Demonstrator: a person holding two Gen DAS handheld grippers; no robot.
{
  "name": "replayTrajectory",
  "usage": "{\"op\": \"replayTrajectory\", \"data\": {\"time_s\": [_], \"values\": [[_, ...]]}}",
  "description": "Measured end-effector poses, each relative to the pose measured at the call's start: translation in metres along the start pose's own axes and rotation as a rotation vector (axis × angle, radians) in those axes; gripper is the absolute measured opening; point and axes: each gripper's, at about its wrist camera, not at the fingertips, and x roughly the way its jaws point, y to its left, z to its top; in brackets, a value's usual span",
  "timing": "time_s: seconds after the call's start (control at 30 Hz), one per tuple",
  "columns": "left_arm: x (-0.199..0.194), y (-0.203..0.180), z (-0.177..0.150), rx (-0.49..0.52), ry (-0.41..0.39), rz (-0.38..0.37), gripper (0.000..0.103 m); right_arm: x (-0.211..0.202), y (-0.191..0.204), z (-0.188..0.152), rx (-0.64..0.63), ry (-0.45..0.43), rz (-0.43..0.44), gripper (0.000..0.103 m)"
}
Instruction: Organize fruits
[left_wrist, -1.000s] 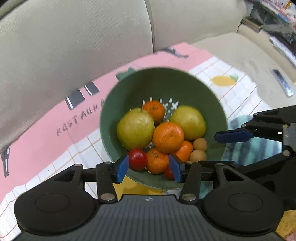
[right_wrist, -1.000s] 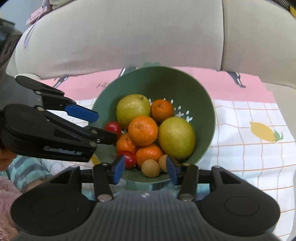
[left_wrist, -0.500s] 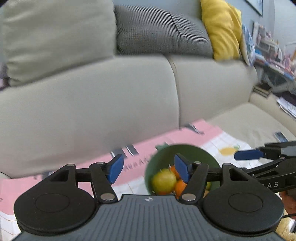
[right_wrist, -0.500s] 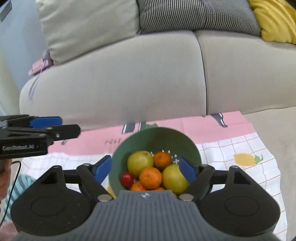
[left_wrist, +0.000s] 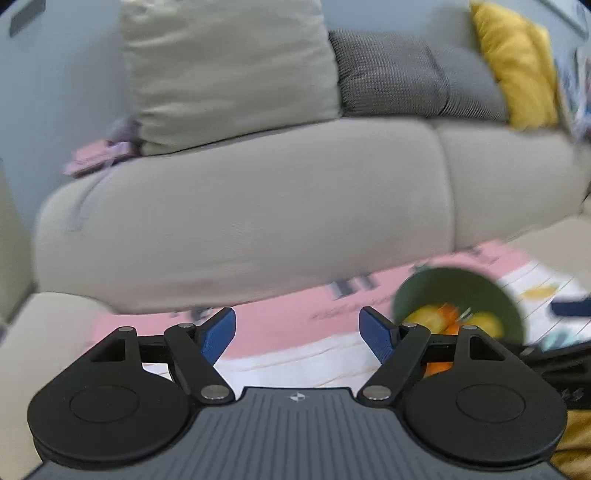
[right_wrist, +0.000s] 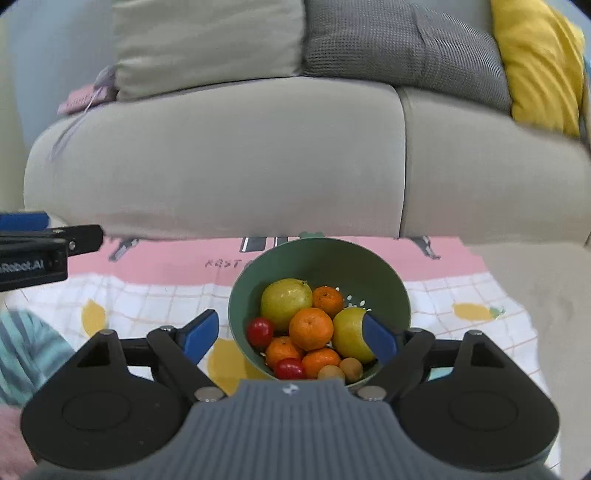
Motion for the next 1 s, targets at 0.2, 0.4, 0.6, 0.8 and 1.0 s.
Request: {"op": "replayTrajectory", "data": {"time_s": [0.2,0.4,0.6,0.8,1.0], "values": [[0.006,0.004,-0.024,-0.024,0.117,0.006,0.089,0.009,0.006,-0.012,-0.012,0.042,0.003,0.084],[0.009,-0.002,-0.040,0.002,0.161,-0.018,0.089,0.017,0.008,-0.022,-0.035,0.091,-0.029,0.084],[0.010,0.001,-0.048,-0.016,0.184,-0.024,0.089,0.021,0.007,-0.027,-0.028,0.115,-0.031,0.085],[0.014,0.003,-0.050,-0.029,0.205,-0.030,0.089,0.023,0.011,-0.028,-0.053,0.116,-0.036,0.085],[0.015,0.004,-0.051,-0.029,0.214,-0.039,0.089,0.023,0.015,-0.029,-0.065,0.115,-0.044,0.085]]}}
